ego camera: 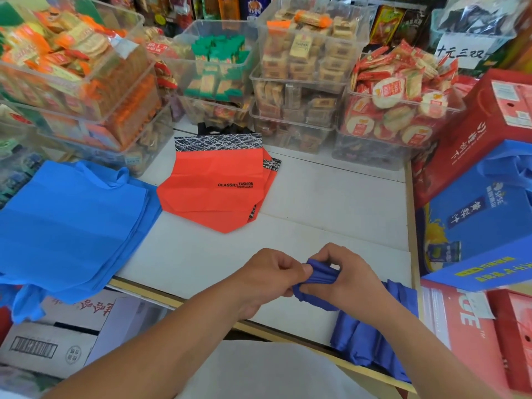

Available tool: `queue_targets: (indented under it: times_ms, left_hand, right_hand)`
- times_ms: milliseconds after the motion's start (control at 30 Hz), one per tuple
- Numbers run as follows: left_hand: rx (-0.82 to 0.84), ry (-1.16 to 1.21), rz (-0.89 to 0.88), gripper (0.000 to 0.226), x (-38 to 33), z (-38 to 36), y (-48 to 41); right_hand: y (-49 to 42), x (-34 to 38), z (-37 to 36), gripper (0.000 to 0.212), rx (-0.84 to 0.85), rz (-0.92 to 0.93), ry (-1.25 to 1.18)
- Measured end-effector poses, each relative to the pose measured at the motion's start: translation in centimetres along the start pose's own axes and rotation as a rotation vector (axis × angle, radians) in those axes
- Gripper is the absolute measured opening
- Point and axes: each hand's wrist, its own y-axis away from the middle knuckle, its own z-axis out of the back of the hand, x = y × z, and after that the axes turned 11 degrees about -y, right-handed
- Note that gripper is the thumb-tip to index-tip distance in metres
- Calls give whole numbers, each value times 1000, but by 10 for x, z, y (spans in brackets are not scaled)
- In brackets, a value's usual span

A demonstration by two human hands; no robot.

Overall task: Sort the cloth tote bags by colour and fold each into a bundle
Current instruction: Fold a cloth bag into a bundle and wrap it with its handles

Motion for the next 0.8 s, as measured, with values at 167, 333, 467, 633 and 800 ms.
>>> queue_targets:
  times_ms: [167, 333, 467, 633, 800]
  left_hand:
    - [-61, 69, -66, 17, 3, -2, 3]
    - [-26, 102, -95, 21, 0, 3, 9]
    - [-24, 116, -77, 33, -3, 5, 9]
    - [-53, 80, -21, 45, -13, 3, 9]
    - [-47, 113, -7, 28, -12, 5, 8]
  right_hand:
    - [6, 6, 5, 27, 84, 91, -110]
    - [8, 3, 5, 36, 66, 169, -114]
    - [6, 4, 4, 37, 15, 198, -105]
    - [8, 10, -5, 40, -174, 75, -289]
    - [10, 4, -3, 32, -130, 129, -299]
